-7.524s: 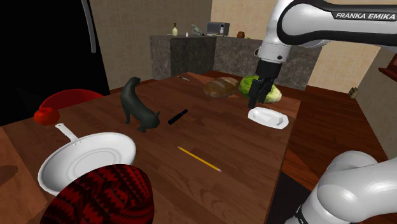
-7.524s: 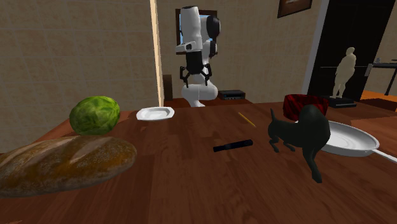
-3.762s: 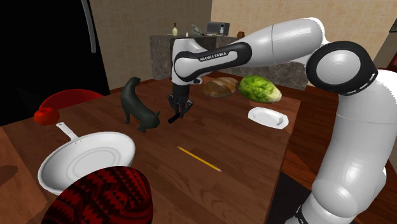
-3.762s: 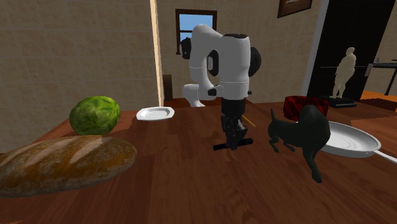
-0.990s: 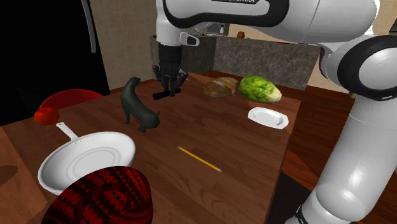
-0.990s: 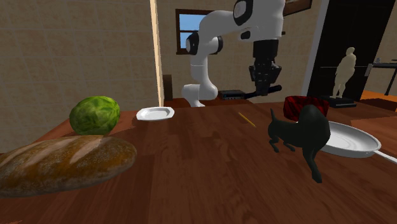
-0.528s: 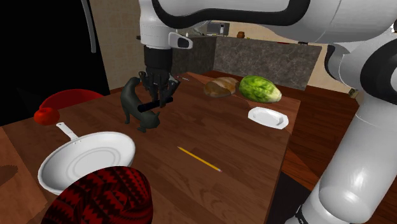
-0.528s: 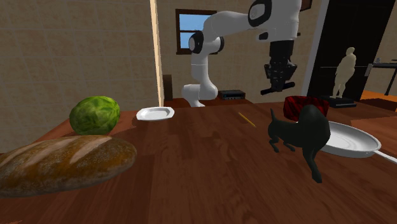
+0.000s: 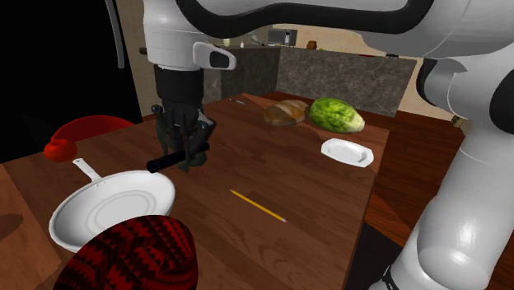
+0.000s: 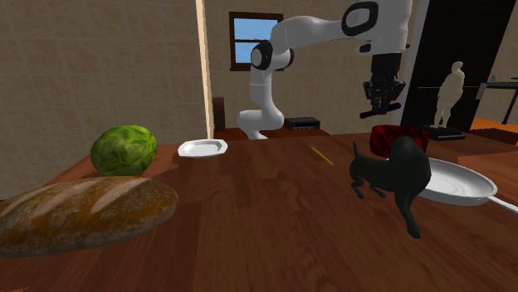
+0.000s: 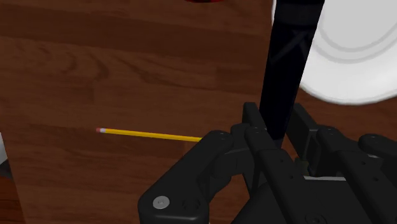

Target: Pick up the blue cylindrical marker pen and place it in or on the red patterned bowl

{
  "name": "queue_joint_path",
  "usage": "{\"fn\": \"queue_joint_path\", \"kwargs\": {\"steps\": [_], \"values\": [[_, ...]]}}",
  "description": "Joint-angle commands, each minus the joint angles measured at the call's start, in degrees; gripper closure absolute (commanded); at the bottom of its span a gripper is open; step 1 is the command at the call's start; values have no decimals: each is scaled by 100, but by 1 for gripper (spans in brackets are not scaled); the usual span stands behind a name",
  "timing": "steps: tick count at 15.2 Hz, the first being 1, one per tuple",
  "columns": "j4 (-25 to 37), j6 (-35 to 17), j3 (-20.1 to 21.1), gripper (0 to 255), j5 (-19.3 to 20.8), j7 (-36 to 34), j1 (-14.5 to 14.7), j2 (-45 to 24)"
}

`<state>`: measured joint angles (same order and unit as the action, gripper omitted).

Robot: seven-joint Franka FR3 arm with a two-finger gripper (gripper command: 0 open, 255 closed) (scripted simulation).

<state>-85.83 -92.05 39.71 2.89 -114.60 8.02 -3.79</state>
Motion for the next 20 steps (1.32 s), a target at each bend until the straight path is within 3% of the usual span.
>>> {"fn": "queue_joint_path", "kwargs": {"steps": [1,7,11,20], "values": [[132,37,149,255,117,-349,200,-139],[626,211,520,255,548,-1336,884,-638],[1224,446,703,255,1019,-2075,1580,-1200],[192,-376,683,255,804,-2009,1321,-916]]}}
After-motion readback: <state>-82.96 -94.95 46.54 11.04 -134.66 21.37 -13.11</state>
